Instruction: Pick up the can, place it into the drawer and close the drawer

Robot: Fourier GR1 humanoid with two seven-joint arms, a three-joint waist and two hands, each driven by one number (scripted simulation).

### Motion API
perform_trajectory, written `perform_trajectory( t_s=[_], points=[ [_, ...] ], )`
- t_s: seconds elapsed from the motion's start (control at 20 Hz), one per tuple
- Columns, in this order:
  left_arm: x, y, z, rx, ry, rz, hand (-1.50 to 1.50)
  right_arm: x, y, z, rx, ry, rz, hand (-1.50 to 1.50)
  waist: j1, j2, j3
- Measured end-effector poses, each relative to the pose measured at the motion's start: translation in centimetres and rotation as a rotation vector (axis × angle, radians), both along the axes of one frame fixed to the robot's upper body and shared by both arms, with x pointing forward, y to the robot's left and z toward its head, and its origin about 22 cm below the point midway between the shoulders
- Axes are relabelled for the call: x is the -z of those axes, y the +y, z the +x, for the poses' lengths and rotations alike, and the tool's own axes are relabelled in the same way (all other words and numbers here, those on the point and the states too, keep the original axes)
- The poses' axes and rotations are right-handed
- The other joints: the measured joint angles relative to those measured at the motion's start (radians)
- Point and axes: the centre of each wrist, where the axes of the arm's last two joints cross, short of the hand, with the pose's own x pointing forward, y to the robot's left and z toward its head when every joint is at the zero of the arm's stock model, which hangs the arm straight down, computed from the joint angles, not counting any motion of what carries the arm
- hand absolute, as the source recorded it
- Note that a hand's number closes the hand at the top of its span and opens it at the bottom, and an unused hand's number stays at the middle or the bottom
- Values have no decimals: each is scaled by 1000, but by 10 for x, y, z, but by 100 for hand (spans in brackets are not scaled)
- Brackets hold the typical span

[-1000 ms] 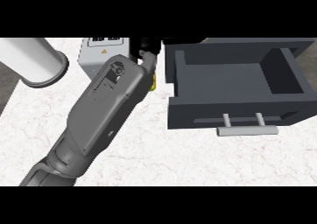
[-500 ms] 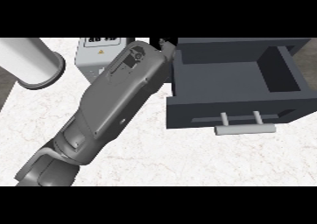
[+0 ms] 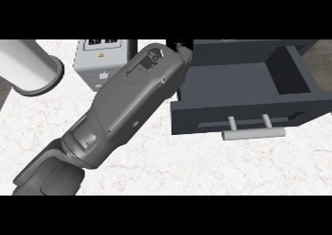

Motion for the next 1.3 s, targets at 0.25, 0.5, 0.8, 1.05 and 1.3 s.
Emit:
perform_trajectory(
  t_s=[0.25,0.5,0.8,1.05,1.3],
  points=[
    [12,-2,1,-11,34,25,150,-6,-2,1,0,0,3,-150,-5,1,0],
    [21,-2,3,-38,34,66,-150,-10,-3,7,-6,-5,-2,-150,-14,5,0],
    [26,-5,3,-91,47,93,-150,-7,-3,10,-20,-13,-1,-150,-26,7,1],
    [35,-4,1,-116,51,97,-150,-10,1,15,-23,-17,-2,-150,-30,9,1],
    [35,-4,3,-133,51,89,-150,-11,1,11,-20,-20,-2,-150,-29,8,0]
  ],
)
